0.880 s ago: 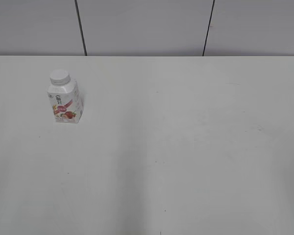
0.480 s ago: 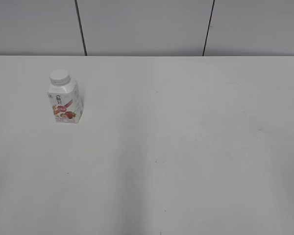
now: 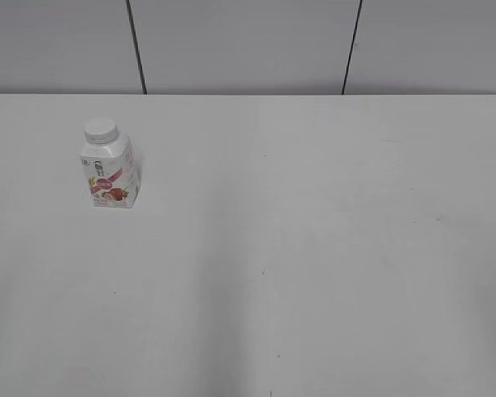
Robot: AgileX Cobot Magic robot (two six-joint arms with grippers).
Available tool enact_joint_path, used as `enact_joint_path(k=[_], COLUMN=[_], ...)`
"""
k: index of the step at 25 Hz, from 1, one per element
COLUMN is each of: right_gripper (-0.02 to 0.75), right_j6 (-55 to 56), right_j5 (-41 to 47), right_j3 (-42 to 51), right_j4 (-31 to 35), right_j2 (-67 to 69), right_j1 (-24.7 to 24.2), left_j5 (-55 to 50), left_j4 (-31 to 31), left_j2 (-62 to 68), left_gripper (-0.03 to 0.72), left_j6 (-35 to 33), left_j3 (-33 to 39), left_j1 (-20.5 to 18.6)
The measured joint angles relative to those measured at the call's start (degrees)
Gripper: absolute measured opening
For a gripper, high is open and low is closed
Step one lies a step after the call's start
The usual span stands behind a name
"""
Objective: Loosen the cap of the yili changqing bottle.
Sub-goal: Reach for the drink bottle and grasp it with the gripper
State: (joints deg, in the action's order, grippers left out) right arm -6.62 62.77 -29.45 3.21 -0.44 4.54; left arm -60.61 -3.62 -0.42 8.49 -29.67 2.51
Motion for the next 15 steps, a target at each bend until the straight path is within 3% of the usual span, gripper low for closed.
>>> enact_joint_path(k=[15], right_gripper=[0.534], right_j6=[0.0], right_j5=[-0.01], right_j3=[0.0], right_j4=[0.0], right_j2=[0.0], right_j1=[0.0], left_j5=[0.0], left_j4=[0.0], left_j2=[0.0], left_gripper=[0.579], left_j6=[0.0], left_j3=[0.0], left_j1=[0.0])
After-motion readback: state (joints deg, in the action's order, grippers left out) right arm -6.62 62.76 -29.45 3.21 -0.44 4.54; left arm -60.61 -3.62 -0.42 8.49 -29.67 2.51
